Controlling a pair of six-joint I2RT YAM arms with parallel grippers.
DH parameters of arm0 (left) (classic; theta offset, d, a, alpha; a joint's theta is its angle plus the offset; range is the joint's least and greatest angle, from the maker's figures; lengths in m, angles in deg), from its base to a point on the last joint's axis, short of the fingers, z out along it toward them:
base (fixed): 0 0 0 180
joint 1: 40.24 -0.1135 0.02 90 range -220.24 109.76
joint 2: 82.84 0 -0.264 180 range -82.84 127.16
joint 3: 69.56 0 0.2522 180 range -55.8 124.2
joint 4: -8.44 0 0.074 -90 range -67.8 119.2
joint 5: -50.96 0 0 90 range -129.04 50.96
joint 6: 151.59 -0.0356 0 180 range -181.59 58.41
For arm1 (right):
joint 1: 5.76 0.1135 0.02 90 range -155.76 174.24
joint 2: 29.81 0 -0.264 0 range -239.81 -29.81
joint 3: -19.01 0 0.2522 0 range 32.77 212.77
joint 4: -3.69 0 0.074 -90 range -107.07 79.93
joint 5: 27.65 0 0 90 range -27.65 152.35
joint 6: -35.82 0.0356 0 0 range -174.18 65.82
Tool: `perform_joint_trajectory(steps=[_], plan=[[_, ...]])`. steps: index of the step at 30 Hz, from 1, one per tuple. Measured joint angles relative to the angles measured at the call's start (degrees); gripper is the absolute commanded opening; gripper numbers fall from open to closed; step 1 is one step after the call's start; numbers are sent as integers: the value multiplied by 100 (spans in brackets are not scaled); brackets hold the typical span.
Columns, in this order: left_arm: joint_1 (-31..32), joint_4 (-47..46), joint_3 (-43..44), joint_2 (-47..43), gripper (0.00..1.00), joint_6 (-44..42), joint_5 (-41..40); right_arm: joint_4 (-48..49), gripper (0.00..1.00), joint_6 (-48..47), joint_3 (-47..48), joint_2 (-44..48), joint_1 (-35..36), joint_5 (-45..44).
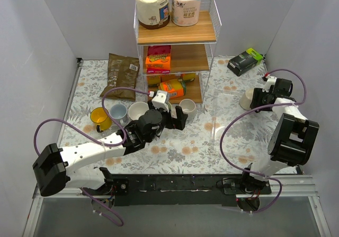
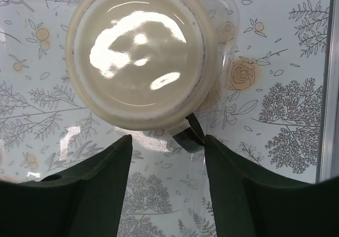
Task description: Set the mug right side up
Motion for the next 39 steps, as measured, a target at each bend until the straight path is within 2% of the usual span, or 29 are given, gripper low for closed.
perform_joint_trajectory(steps=[5, 7, 9, 11, 12, 14, 15, 16, 24, 30, 39], plan=[[-35, 72, 0, -2, 98, -46, 42, 4, 57, -57, 39, -149, -2, 22], [-46, 83, 0, -2, 98, -46, 44, 7, 50, -70, 39, -186, 0, 24], [-57, 85, 0, -2, 98, -44, 46, 7, 40, -81, 39, -219, 0, 39], [-66, 94, 0, -15, 98, -44, 46, 0, 34, -85, 61, -264, 0, 35], [-70, 98, 0, -31, 98, -39, 46, 4, 26, -83, 81, -289, 2, 22], [-74, 98, 0, -57, 98, -22, 44, -2, 18, -120, 107, -304, 7, -7], [-74, 101, -2, -70, 98, -15, 44, -4, 7, -127, 118, -299, 17, -9], [-74, 98, -4, -85, 98, 2, 46, 11, 3, -111, 144, -299, 42, -76], [-90, 125, -11, -120, 98, 57, 72, -39, 1, -136, 157, -262, 146, -181], [-98, 125, -11, -120, 98, 118, 157, -540, 1, 17, 153, 192, 348, -168], [-105, 173, 17, -111, 98, 291, 636, -804, 1, 1067, -269, 2164, 402, 382]])
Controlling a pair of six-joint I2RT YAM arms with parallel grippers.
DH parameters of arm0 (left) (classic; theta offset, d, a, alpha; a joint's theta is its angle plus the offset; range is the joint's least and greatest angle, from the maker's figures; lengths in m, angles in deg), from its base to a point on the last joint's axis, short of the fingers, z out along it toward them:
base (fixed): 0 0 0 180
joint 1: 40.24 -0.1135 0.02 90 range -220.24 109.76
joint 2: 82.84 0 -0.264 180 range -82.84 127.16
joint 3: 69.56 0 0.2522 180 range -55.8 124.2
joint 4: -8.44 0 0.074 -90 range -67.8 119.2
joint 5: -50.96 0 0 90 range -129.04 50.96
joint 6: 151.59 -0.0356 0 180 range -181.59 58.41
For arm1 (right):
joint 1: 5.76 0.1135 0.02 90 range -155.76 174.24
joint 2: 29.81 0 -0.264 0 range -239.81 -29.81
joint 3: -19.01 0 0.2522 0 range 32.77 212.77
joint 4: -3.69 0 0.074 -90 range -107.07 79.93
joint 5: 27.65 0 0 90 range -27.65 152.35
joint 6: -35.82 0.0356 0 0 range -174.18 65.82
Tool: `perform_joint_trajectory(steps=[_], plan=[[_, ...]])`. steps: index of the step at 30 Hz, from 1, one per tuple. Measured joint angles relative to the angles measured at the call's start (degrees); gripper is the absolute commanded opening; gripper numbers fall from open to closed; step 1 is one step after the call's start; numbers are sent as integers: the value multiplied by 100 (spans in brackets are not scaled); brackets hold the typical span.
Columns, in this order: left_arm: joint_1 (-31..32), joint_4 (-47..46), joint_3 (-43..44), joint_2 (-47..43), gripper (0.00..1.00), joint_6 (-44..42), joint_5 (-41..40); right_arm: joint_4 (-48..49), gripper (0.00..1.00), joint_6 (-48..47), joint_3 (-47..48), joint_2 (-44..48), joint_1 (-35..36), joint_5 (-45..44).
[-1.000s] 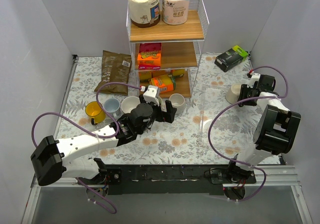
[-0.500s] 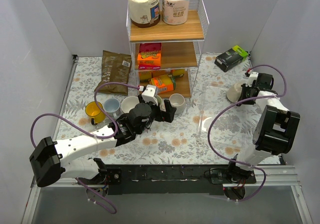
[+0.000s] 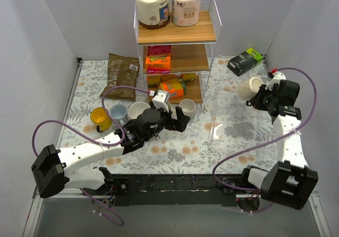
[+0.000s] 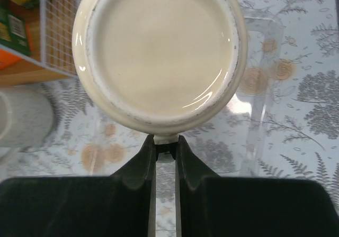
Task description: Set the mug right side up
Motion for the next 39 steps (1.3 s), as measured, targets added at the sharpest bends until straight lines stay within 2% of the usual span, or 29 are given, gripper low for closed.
perform_joint_trajectory(steps=[6, 13, 25, 34, 39], plan=[[0, -111, 28, 9, 98, 55, 610, 33, 1, 793, -411, 1541, 0, 831], [-2, -527, 90, 35, 98, 118, 1388, 378, 1, 2221, -730, 2564, 107, 1910], [-4, -1401, 323, 219, 98, 234, 2269, 1897, 1, 4457, -1119, 3130, 629, 2933], [-4, -2341, 887, 857, 98, 546, 2721, 2846, 1, 5473, -1178, 3338, 866, 3233], [-4, -2618, 1351, 1169, 90, 721, 2942, 3130, 1, 5818, -1178, 3427, 892, 3370]])
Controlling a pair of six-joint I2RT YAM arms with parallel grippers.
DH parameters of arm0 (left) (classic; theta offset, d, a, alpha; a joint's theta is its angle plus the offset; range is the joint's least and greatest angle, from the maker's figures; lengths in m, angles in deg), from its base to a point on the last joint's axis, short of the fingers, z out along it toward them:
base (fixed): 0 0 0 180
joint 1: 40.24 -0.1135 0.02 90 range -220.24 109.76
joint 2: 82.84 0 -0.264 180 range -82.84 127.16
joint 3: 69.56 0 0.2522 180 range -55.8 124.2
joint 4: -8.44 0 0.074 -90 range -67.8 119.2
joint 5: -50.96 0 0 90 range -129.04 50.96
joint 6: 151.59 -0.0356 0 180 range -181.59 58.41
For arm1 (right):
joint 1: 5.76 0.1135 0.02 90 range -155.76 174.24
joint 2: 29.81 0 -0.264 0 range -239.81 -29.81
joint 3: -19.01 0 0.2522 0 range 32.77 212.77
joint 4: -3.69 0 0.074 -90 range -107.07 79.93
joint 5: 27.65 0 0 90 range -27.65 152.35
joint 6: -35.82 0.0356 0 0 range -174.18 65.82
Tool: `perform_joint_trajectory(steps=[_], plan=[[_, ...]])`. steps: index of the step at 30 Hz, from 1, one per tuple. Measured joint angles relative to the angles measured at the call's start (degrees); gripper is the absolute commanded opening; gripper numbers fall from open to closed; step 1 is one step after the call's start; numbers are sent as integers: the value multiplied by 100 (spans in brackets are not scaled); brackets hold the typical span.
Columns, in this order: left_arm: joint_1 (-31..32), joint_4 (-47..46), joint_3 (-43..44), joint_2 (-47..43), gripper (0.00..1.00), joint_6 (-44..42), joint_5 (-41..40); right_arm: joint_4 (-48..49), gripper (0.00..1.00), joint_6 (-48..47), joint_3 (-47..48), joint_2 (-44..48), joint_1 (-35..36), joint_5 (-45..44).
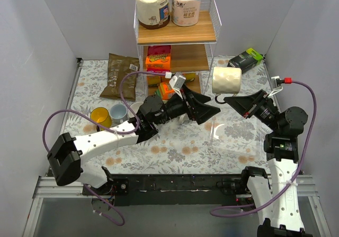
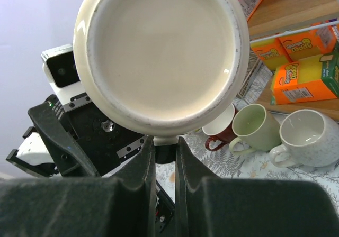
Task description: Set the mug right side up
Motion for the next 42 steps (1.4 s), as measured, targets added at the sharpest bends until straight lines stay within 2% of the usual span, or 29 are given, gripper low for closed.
perform_joint_trajectory(steps=[4, 5, 8, 12, 21, 24, 28, 29, 32, 33, 36, 42], plan=[[0, -286, 155, 160, 81, 133, 162, 153, 1, 168, 4, 79, 11, 107], [0, -339, 195, 212, 74, 162, 201, 195, 1, 203, 4, 92, 13, 131], [0, -442, 302, 361, 61, 260, 328, 337, 1, 345, 4, 127, 22, 203], [0, -481, 396, 468, 56, 306, 424, 522, 1, 492, 4, 155, 26, 269], [0, -695, 404, 470, 56, 468, 479, 772, 1, 614, -26, 214, 57, 387], [0, -778, 402, 470, 52, 616, 455, 894, 1, 616, -153, 271, 59, 400], [-4, -776, 400, 474, 38, 817, 420, 1169, 1, 627, -310, 334, 63, 396], [-11, -774, 400, 483, 32, 855, 407, 1244, 1, 632, -343, 352, 63, 393], [-15, -822, 398, 501, 23, 986, 424, 1355, 1, 619, -424, 378, 59, 330], [-17, -820, 398, 501, 15, 1010, 426, 1384, 1, 616, -448, 385, 59, 299], [-33, -815, 389, 503, 0, 1045, 431, 1429, 1, 658, -487, 387, 61, 251], [-37, -734, 387, 507, 0, 1032, 402, 1224, 1, 566, -507, 428, 63, 186]])
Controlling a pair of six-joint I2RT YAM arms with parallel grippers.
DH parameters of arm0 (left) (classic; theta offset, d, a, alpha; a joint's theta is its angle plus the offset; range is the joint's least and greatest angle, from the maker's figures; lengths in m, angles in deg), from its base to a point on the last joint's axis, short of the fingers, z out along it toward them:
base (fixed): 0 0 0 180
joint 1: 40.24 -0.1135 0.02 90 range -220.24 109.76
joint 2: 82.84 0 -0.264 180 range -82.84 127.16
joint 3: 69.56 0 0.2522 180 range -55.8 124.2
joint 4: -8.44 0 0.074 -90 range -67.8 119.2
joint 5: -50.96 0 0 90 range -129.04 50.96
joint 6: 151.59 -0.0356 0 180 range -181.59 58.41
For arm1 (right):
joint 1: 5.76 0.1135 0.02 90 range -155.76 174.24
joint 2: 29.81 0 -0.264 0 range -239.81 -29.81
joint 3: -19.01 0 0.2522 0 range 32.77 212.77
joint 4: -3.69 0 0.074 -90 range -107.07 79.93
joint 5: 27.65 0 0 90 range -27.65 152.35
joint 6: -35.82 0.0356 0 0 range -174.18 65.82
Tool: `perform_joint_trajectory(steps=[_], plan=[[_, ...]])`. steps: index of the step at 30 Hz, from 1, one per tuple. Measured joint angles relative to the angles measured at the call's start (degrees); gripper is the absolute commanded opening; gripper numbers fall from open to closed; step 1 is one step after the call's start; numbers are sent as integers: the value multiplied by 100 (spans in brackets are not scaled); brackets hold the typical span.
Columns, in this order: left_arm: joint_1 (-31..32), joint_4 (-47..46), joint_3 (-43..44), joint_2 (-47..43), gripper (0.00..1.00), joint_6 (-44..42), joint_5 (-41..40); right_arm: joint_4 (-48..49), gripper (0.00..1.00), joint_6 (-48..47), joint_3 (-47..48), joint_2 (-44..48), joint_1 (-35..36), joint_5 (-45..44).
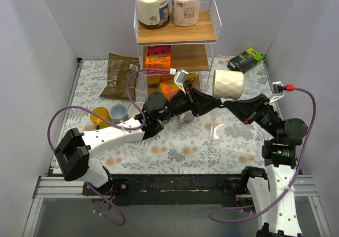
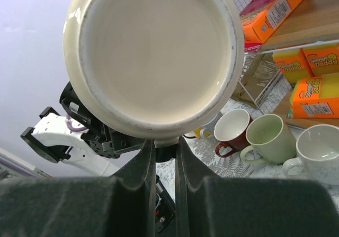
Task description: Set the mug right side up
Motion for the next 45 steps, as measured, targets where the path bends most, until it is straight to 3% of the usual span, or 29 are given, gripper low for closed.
perform_joint_trajectory(steps=[3, 4, 10, 15, 24, 30, 36, 45], plan=[[-2, 162, -2, 0, 0, -28, -87, -461, 2, -197, 98, -37, 22, -55], [0, 210, -2, 0, 0, -35, -129, -616, 13, -273, 153, -68, 24, -70], [9, 577, -2, -2, 0, -149, -509, -1515, 44, -835, 378, -229, 70, -190], [9, 1342, 149, 0, 0, -415, -968, -2037, 57, -1196, 378, -264, 61, -527], [4, 2691, 315, 0, 0, -1025, -1875, -3832, 58, -2173, 608, -874, 61, -1198], [4, 3383, 313, 57, 0, -1469, -2124, -5237, 58, -2817, 1309, -901, 61, -2710], [83, 3882, 315, 461, 0, -1692, -2339, -5530, 58, -3056, 1429, -487, 59, -3716], [479, 5407, 1215, 1915, 0, -1825, -3150, -5663, 58, -3145, 1427, -599, 59, -4019]])
